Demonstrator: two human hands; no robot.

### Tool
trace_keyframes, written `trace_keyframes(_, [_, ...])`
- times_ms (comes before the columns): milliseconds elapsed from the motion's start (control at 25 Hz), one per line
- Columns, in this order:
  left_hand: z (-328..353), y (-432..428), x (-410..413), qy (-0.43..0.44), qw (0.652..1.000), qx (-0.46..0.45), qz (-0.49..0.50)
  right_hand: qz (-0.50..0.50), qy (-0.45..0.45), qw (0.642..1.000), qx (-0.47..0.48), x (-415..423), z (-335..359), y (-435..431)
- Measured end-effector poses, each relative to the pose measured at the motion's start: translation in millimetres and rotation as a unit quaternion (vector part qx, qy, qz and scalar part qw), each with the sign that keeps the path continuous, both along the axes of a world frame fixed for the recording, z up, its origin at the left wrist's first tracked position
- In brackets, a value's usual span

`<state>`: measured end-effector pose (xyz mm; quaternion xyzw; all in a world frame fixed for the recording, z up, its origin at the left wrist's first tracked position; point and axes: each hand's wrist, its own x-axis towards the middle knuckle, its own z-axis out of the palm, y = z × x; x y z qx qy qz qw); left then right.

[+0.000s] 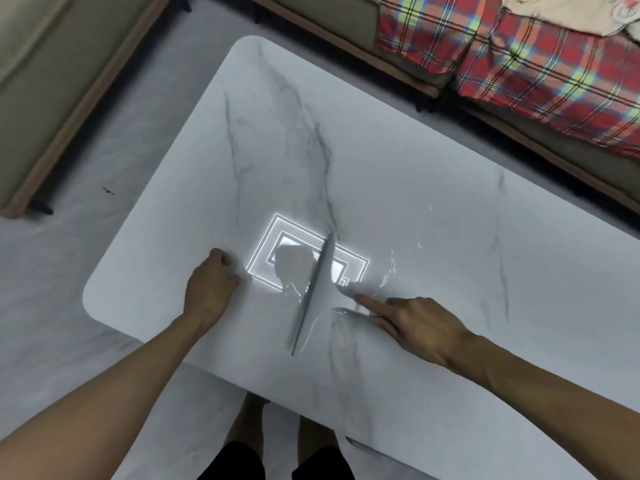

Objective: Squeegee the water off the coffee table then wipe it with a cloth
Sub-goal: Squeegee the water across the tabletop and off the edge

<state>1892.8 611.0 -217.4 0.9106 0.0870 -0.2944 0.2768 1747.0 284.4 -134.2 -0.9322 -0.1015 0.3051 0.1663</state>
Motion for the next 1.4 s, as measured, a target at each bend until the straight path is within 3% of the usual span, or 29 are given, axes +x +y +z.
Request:
trace_keyframes(200, [5, 67, -21, -0.058, 0.994, 0.053, 0.080, 0.269, -0.004, 0.962, 0.040, 41, -41, 132])
trace_keyframes(320, [0, 97, -41, -0.066, 0.988, 0.102, 0.097, 0.317, 0.001, 0.948, 0.026, 52, -56, 180])
trace_keyframes(440, [-7, 107, -59, -0.036, 0.992, 0.101, 0.072, 0.267, -0.008, 0.964, 0.012, 63, -65, 178])
trace_keyframes(640, [-14, 80, -82, 0.023, 0.999, 0.008, -0.031, 0.030, -0.007, 0.999, 0.026, 30, -57, 104])
trace_keyframes(1000, [-5, 49, -102, 0.078, 0.988, 0.009, -0.134, -0.186, 0.041, 0.974, -0.124, -119, -11, 7])
trace_keyframes(1160, [-3, 62, -103, 0.057, 0.992, 0.017, -0.113, -0.174, 0.026, 0.981, -0.077, -115, 4, 45])
trace_keyframes(1280, [-9, 78, -108, 0.017, 0.995, 0.014, -0.096, -0.084, 0.016, 0.996, 0.004, -87, -12, 112])
trace_keyframes(1400, [-20, 90, -111, 0.005, 0.993, 0.019, -0.120, 0.024, 0.012, 0.999, 0.025, -65, -40, 173])
